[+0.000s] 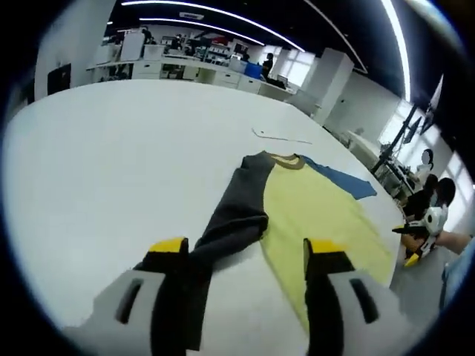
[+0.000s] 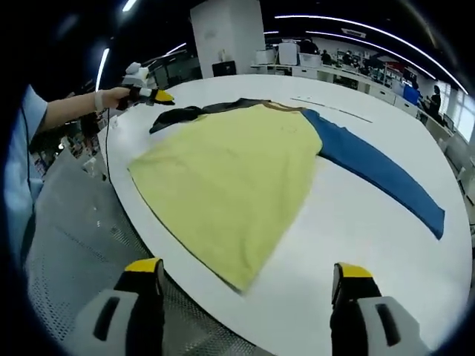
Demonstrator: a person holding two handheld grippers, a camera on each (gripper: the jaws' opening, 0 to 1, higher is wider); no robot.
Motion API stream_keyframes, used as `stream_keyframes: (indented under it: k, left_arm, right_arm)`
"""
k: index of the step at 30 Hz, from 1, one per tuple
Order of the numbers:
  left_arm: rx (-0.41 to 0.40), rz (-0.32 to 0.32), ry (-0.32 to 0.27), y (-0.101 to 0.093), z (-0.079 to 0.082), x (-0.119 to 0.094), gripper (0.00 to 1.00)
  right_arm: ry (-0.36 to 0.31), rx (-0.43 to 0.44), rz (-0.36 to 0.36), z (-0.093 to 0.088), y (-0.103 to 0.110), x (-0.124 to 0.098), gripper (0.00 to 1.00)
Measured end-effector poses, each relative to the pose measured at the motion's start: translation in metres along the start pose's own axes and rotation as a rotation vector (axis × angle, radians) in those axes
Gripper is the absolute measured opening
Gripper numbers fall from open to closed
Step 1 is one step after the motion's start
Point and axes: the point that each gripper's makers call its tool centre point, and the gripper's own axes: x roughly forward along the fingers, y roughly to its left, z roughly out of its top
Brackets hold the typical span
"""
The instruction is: Fold the garment on the visible template until the final outline fits inside the template.
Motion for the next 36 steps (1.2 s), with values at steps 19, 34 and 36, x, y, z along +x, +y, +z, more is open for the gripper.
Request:
stream_keyframes:
  k: [19,34,36]
  left_arm:
    - [0.067,0.096,0.175,0.039,-0.023,0.024,0.14]
    - [0.062,0.06,0.125,0.026,-0.008,0.012,0.0]
    - [0.086,0.053,0.11,0.02,-0.001,0.008,0.0]
  right_arm:
    - [0.025,0.033,0.02,-0.008,0.006,0.009,0.93]
    - [0.011,0.013,0.026,0.0,0.009,0.011,0.92]
    - [0.009,0.012,0.025,0.0,0.009,0.011,0.91]
